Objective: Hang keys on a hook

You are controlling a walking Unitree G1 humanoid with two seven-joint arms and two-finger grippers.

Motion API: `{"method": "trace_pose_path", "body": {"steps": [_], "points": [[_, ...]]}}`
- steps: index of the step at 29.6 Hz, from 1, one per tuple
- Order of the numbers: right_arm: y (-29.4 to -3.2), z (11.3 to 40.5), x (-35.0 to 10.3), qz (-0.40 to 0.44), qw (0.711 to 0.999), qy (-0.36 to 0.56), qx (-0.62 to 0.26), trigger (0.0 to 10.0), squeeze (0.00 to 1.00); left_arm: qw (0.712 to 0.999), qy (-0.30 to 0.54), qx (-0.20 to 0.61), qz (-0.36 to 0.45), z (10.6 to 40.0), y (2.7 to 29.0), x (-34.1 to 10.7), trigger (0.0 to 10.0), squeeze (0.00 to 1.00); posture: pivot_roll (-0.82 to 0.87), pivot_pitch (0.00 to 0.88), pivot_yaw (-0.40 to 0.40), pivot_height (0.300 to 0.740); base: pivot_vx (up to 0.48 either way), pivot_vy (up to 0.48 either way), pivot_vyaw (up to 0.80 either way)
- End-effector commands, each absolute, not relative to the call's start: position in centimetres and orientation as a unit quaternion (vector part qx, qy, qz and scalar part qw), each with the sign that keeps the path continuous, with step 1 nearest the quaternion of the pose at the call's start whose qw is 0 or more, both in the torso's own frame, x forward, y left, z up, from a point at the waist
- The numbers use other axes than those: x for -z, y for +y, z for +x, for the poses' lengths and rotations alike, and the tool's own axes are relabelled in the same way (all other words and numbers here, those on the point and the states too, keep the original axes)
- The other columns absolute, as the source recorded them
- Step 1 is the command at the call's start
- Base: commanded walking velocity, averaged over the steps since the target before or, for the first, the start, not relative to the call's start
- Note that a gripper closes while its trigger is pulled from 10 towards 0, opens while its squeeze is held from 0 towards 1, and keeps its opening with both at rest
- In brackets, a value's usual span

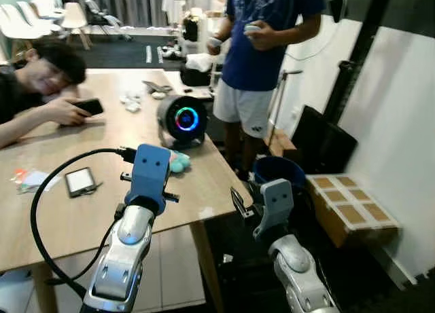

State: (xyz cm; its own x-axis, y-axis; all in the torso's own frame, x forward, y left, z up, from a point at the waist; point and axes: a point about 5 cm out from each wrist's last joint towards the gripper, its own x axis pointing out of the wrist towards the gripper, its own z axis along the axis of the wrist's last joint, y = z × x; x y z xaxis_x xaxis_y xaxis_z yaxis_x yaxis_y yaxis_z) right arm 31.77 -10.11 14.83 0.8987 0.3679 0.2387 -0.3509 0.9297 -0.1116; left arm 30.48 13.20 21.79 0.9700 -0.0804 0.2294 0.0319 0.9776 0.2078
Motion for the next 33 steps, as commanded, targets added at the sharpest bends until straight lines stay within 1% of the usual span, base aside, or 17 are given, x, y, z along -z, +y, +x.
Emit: {"method": "trace_pose_path", "body": {"steps": [1,11,17,29,33], "points": [[-9.90,31.74,-14.39,-0.037,0.974,-0.119,-0.189,10.0,0.00,0.987,-0.126,0.026,0.099,30.33,13.18,-21.98,10.0,0.00,0.12,0.065,-0.042,0.740,0.000,0.000,0.80],[-9.94,31.71,-14.33,-0.036,0.974,-0.119,-0.188,10.0,0.00,0.987,-0.125,0.027,0.100,30.42,13.16,-21.90,10.0,0.00,0.11,0.067,-0.040,0.740,0.000,0.000,0.76],[-9.99,31.70,-14.24,-0.039,0.974,-0.119,-0.187,10.0,0.00,0.987,-0.124,0.029,0.100,30.50,13.11,-21.83,10.0,0.00,0.11,0.064,-0.038,0.740,0.000,0.000,0.08],[-9.92,31.81,-14.31,-0.042,0.973,-0.121,-0.190,10.0,0.00,0.987,-0.125,0.030,0.100,30.62,13.04,-21.85,10.0,0.00,0.11,0.056,-0.041,0.740,0.000,0.000,0.80],[-9.89,31.78,-14.32,-0.041,0.973,-0.121,-0.191,10.0,0.00,0.987,-0.125,0.029,0.100,30.60,13.04,-21.85,10.0,0.00,0.11,0.055,-0.042,0.740,0.000,0.000,0.25]]}}
